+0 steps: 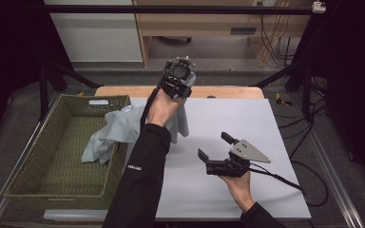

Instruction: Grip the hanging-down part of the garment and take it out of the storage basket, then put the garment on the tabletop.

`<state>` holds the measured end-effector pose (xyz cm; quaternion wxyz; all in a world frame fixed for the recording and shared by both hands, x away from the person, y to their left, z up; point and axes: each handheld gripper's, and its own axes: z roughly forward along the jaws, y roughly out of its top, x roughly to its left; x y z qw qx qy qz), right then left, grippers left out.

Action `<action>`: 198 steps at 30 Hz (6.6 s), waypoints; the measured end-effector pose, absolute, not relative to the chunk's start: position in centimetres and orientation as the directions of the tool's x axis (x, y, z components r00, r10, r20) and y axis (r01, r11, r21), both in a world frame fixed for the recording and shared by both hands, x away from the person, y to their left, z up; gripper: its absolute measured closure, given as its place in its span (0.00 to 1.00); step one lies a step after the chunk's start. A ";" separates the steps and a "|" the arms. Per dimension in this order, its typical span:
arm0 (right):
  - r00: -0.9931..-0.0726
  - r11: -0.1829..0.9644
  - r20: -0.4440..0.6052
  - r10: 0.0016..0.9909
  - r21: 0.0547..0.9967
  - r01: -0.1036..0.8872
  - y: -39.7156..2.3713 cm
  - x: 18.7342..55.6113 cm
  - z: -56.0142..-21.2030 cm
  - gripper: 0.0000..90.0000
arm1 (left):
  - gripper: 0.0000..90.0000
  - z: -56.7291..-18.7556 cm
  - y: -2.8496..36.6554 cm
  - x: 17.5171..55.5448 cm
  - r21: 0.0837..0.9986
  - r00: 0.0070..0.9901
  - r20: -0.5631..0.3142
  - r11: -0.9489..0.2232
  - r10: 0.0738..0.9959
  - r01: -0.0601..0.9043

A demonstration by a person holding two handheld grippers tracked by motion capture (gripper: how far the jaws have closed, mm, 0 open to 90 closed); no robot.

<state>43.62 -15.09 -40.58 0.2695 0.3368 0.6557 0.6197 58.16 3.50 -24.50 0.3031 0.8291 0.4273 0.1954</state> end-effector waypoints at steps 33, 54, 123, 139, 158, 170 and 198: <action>-0.667 0.097 0.044 0.744 0.980 0.173 -5.4 50.5 -40.8 0.03 | 0.88 -23.5 4.3 57.8 0.683 0.559 0.072 -0.449 0.826 0.576; -0.699 0.119 0.063 0.712 0.971 0.209 -3.9 51.5 -40.5 0.96 | 0.88 -23.3 4.7 57.5 0.688 0.557 0.073 -0.447 0.827 0.572; -0.654 0.097 0.006 0.756 0.988 0.121 -19.1 45.0 -37.4 0.21 | 0.88 -23.4 1.0 56.2 0.673 0.628 0.090 -0.512 0.773 0.534; -0.599 0.023 0.051 0.799 0.993 0.115 -22.8 43.0 -38.5 0.01 | 0.88 -24.6 1.6 55.6 0.682 0.645 0.075 -0.511 0.760 0.523; -0.580 0.027 0.045 0.813 0.993 0.115 -25.2 41.2 -40.9 0.00 | 0.88 -27.7 0.9 53.7 0.678 0.710 0.067 -0.554 0.701 0.483; -0.572 0.051 0.031 0.820 0.990 0.128 -25.6 40.8 -41.8 0.00 | 0.88 -32.4 1.2 52.1 0.678 0.736 0.042 -0.560 0.676 0.475; -0.569 0.036 0.053 0.821 0.989 0.144 -25.8 41.0 -42.3 0.00 | 0.19 -31.7 3.3 48.9 0.802 0.732 0.044 -0.460 0.680 0.380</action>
